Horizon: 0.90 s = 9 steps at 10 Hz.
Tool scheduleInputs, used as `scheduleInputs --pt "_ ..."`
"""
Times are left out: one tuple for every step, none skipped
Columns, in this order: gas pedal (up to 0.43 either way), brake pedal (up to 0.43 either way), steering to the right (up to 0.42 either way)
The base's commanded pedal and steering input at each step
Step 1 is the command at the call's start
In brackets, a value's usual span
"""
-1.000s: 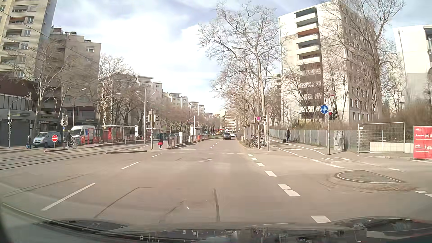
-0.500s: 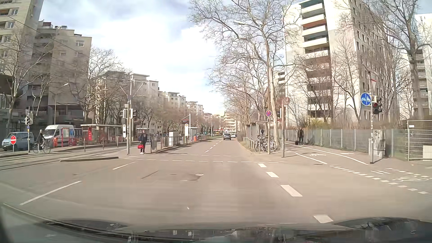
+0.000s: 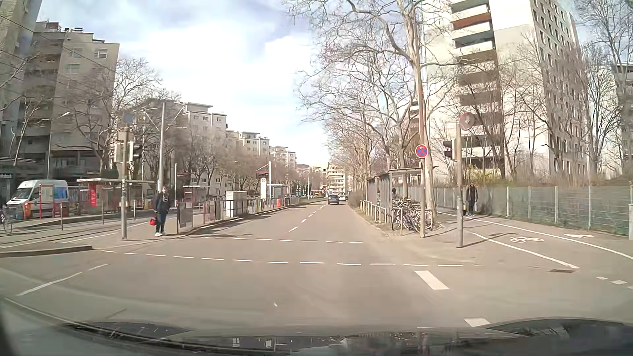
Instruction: Follow the waypoints while adhering to traffic rules and regulations
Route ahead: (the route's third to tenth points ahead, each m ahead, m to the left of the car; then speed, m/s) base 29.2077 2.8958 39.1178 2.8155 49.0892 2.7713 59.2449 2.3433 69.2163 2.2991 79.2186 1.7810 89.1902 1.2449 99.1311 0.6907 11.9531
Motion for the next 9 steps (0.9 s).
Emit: scheduleInputs --pt "0.059 0.000 0.004" --pt "0.059 0.000 0.004" --pt "0.059 0.000 0.005" --pt "0.059 0.000 0.005" --pt "0.059 0.000 0.005" --pt "0.059 0.000 0.005" --pt "0.059 0.000 0.005" --pt "0.059 0.000 0.005" --pt "0.059 0.000 0.005"
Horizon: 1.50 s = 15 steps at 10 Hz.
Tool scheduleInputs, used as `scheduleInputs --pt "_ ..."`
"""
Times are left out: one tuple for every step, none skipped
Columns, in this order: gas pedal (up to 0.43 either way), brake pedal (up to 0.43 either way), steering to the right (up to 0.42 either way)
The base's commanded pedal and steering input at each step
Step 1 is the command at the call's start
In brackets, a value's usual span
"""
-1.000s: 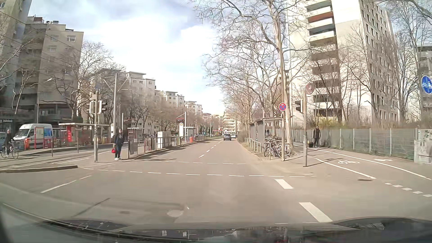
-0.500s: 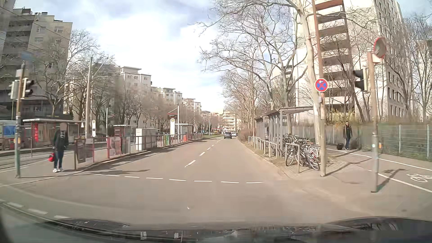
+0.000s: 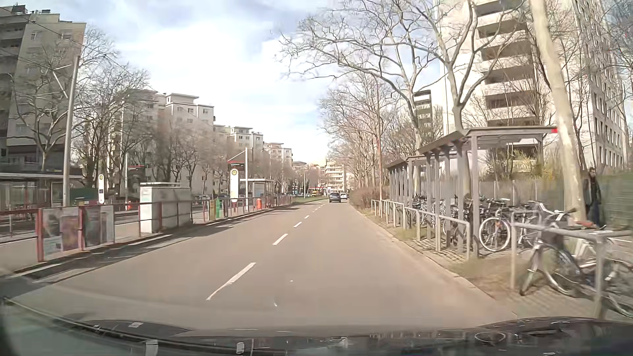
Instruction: Follow the waypoints while adhering to traffic rules and regulations
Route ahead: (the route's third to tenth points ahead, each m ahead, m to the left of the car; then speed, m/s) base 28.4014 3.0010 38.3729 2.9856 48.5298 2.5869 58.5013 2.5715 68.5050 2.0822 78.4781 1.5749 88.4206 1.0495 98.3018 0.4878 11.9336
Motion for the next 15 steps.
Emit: scheduleInputs --pt "0.067 0.000 0.005" --pt "0.067 0.000 0.005" --pt "0.067 0.000 0.006" --pt "0.067 0.000 0.007" --pt "0.067 0.000 0.007" --pt "0.067 0.000 0.007" --pt "0.067 0.000 0.007" --pt "0.067 0.000 0.007" --pt "0.067 0.000 0.006" --pt "0.079 0.000 0.007" --pt "0.079 0.000 0.006" --pt "0.087 0.000 0.007" --pt "0.098 0.000 0.007" --pt "0.098 0.000 0.007" --pt "0.098 0.000 0.007"
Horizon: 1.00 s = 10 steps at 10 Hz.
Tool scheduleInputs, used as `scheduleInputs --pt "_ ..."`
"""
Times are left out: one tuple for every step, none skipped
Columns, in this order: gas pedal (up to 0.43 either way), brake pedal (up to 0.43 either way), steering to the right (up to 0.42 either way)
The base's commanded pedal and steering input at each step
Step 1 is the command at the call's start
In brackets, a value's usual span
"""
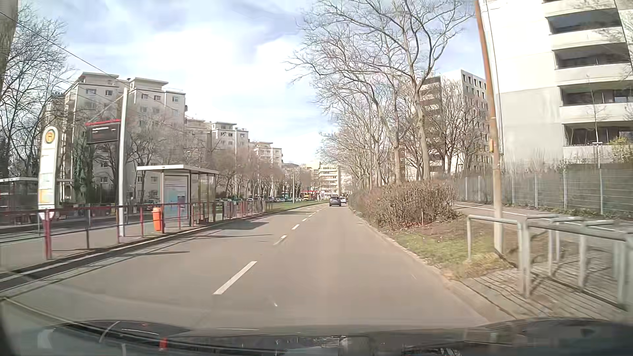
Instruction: Follow the waypoints while adhering to traffic rules and regulations
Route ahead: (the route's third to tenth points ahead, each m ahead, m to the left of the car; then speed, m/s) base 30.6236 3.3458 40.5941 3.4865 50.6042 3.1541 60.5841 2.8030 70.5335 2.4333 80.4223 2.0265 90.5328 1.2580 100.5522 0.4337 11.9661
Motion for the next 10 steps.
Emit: scheduleInputs --pt "0.098 0.000 0.006" --pt "0.098 0.000 0.007" --pt "0.098 0.000 0.006" --pt "0.098 0.000 0.006" --pt "0.098 0.000 0.005" --pt "0.098 0.000 0.005" --pt "0.098 0.000 0.004" --pt "0.098 0.000 0.004" --pt "0.098 0.000 0.004" --pt "0.098 0.000 0.004"
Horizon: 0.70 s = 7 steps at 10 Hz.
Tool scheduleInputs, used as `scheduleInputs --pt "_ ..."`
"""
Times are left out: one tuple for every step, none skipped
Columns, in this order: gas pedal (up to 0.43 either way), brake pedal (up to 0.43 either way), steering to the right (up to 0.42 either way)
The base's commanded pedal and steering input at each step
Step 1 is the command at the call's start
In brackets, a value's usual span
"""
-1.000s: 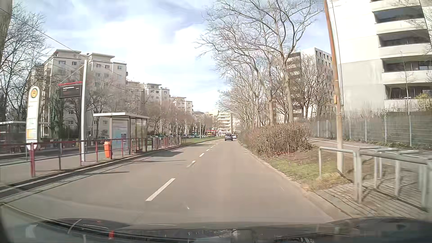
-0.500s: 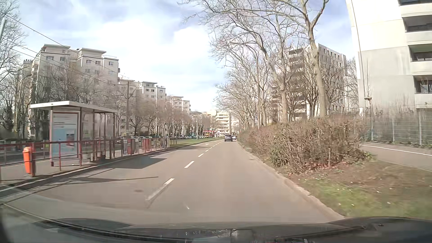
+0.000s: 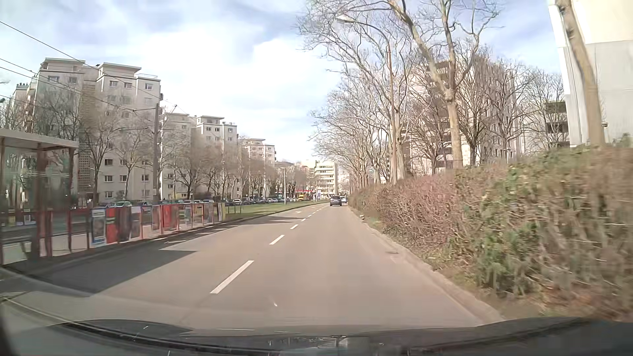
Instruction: Follow the waypoints while adhering to traffic rules and regulations
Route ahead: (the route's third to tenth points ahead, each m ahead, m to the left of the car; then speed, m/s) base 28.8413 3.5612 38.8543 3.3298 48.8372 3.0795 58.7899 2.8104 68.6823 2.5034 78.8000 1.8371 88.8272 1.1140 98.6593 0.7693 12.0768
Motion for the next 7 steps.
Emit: scheduleInputs --pt "0.098 0.000 0.004" --pt "0.110 0.000 0.004" --pt "0.110 0.000 0.004" --pt "0.110 0.000 0.004" --pt "0.110 0.000 0.004" --pt "0.110 0.000 0.003" --pt "0.130 0.000 0.004"
